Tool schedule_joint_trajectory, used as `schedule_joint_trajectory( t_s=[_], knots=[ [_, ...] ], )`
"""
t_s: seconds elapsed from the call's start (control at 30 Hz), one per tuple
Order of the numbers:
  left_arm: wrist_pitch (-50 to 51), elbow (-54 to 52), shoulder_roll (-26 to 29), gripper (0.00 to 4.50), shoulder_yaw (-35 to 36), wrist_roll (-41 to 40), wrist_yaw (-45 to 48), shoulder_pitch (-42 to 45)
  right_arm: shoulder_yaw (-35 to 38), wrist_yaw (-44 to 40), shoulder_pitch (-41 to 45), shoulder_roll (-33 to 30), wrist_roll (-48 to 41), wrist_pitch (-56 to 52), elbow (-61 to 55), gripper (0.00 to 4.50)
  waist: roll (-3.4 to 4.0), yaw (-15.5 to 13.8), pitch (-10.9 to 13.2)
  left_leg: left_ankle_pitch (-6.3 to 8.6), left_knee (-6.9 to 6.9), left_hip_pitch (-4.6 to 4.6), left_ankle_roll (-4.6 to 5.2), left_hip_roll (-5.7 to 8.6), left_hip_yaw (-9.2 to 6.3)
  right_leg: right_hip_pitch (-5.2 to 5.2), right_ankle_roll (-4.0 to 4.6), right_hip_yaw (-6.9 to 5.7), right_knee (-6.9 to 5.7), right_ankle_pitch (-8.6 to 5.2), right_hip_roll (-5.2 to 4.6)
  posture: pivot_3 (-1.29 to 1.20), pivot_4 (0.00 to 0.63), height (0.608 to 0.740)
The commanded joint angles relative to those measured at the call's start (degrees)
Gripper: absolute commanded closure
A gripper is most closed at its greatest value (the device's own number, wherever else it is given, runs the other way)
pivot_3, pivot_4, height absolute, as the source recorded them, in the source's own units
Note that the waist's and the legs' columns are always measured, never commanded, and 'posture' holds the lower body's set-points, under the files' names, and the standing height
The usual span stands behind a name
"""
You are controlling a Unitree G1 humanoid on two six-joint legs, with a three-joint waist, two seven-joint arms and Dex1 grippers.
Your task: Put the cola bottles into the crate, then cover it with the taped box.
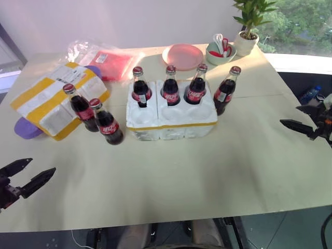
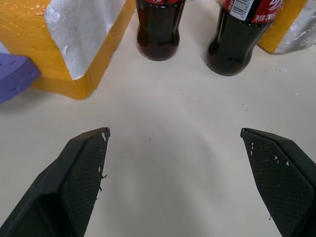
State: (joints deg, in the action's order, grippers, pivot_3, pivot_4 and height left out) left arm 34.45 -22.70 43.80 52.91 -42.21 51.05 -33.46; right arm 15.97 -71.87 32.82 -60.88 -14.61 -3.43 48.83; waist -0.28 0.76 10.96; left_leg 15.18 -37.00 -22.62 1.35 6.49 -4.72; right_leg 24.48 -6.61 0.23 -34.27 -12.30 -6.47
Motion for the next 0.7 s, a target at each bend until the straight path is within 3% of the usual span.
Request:
schedule_joint_trajectory(
  t_s=[0.03, 0.47, 0.7],
  knots=[
    [-1.4, 0.0, -0.1, 0.05, 0.6, 0.9, 0.2, 0.2, 1.4, 0.0, 0.8, -1.6, -0.6, 0.8, 0.4, 0.00, 0.00, 0.0, 0.0, 0.00, 0.00, 0.00, 0.00, 0.00, 0.00, 0.00, 0.00, 0.00, 0.00, 0.00, 0.00, 0.00, 0.150, 0.740],
    [3.5, -2.8, 0.4, 0.05, 0.9, -4.7, -1.9, 5.2, 1.6, -0.6, 1.5, -1.4, -1.5, -0.3, 0.0, 0.00, 0.01, 0.0, 0.0, 0.00, -0.04, 0.04, -0.01, 0.00, 0.01, -0.02, -0.01, 0.00, -0.05, 0.02, 0.01, 0.00, 0.150, 0.740],
    [8.3, -6.5, 4.4, 0.05, -3.4, -11.0, -3.6, 12.7, 2.5, -3.6, 2.0, -2.2, -4.9, -6.1, -7.2, 0.00, 0.06, 0.0, 0.0, -0.01, -0.09, 0.10, -0.02, 0.00, 0.02, -0.03, -0.01, 0.01, -0.18, 0.02, 0.02, 0.00, 0.150, 0.740]
  ],
)
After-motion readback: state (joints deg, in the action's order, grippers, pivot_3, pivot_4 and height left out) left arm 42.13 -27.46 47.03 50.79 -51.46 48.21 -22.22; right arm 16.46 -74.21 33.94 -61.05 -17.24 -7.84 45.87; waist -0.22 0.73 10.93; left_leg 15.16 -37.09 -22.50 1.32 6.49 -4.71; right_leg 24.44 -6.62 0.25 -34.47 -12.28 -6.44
